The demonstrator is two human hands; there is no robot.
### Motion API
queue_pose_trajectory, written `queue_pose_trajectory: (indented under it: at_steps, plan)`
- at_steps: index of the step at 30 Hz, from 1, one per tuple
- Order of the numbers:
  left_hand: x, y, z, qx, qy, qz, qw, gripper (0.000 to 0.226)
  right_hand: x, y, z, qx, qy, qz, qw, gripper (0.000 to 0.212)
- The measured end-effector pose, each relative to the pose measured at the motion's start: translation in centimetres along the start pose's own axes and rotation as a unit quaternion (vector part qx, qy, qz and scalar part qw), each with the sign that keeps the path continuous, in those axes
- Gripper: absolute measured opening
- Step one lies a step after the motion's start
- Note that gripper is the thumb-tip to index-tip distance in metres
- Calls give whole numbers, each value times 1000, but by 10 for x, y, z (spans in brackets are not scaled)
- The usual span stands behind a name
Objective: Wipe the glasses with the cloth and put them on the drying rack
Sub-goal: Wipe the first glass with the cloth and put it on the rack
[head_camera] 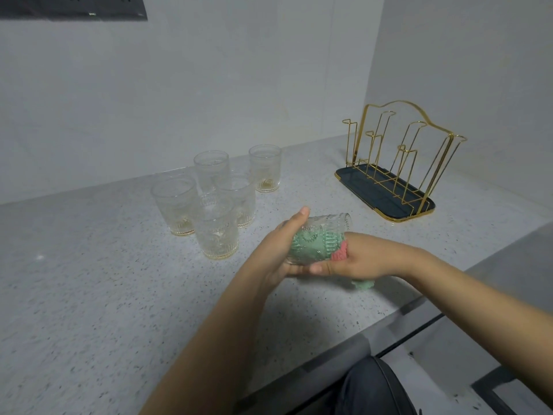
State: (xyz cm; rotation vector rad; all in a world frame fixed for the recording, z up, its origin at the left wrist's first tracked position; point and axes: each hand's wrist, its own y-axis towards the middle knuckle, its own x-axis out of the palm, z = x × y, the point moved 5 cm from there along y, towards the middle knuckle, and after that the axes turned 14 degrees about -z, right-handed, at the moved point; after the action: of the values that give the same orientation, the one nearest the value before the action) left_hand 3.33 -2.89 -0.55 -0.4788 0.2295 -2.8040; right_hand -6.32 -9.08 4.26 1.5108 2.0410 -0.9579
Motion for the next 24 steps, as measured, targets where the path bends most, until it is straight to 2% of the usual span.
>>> queue_pose_trajectory:
  at_steps: [3,5,7,8,9,11,13,15,16,18,20,21,24]
  plan:
    - [4,-1,3,45,11,-19,999,63,-8,-7,-4,-25,134,21,990,26]
    - [8,-1,7,102,13,-34,994,52,-20,-16,-10,-41,308,92,946,16]
    - [9,1,9,134,48,-27,989,48,-24,-19,-7,-25,392,167,905,22]
    - [8,1,10,141,53,-24,988,44,-23,-18,-8,-28,394,157,905,22]
    - [7,2,12,137,41,-19,990,41,-21,-15,-12,-32,363,113,924,27]
    - [6,2,11,87,10,-18,996,44,-9,-13,-17,-28,116,35,992,55]
    - [7,-2,6,-6,-16,-17,1000,54,1,-11,-12,-9,-114,-25,993,41]
    - [12,-6,3,-40,-51,-35,997,60,-3,-13,-12,-20,-179,-2,984,28]
    - [13,-6,2,-27,-54,-45,997,62,-7,-15,-13,-38,-147,16,988,23]
    - [15,-5,5,33,-54,-66,996,60,-20,-19,-12,-54,29,48,997,12]
    - [19,-6,10,84,-55,-70,992,55,-30,-24,-9,-56,237,85,966,17]
    - [20,-6,12,98,-53,-68,991,56,-32,-25,-4,-48,284,103,952,23]
    - [19,-6,13,88,-55,-68,992,56,-23,-24,-11,-45,210,22,976,29]
